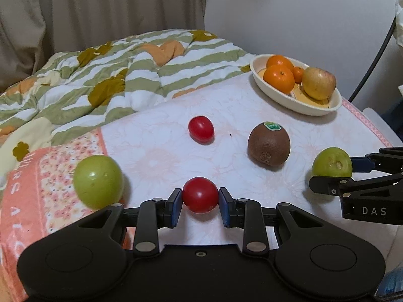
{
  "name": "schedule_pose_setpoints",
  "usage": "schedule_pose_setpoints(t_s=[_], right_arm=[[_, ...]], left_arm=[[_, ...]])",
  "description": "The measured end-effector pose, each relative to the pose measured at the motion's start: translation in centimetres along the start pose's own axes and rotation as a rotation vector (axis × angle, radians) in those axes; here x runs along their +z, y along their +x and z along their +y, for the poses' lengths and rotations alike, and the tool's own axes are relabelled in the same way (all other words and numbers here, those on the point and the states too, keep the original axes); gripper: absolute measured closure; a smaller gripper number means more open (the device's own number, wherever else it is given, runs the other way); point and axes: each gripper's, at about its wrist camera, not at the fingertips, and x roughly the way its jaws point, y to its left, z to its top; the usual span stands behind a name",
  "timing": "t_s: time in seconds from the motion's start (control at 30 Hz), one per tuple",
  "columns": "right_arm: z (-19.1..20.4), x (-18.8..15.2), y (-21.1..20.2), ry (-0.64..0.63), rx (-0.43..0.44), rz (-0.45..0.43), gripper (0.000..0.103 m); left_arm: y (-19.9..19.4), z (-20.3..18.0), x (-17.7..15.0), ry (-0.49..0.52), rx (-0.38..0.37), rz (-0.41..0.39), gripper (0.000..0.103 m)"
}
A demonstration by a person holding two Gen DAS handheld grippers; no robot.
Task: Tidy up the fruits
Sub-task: 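Grasp a red cherry tomato with the left tool while the right tool grasps a green apple, then carry both fruits into the white bowl and open both tools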
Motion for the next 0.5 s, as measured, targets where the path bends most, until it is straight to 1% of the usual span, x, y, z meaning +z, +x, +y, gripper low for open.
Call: schedule_pose_setpoints(t_s=[0.17, 0.33, 0.5], right_arm=[[0.1, 0.3, -2.0, 0.008, 0.025, -0.015, 0.034], [-0.1, 0.8, -4.9, -0.002, 0.024, -0.043, 0.034], [-1.4, 1.4, -7.4, -0.004, 0.034, -0.068, 0.034]], left_arm=[[-2.1, -0.3, -0.1, -0.028, 0.005, -0.041, 0.069], [-4.6, -1.3, 0.0, -0.057, -0.002, -0.085, 0.069], [-7.0, -2.7, 0.5, -0.089, 0.007, -0.125, 0.069]])
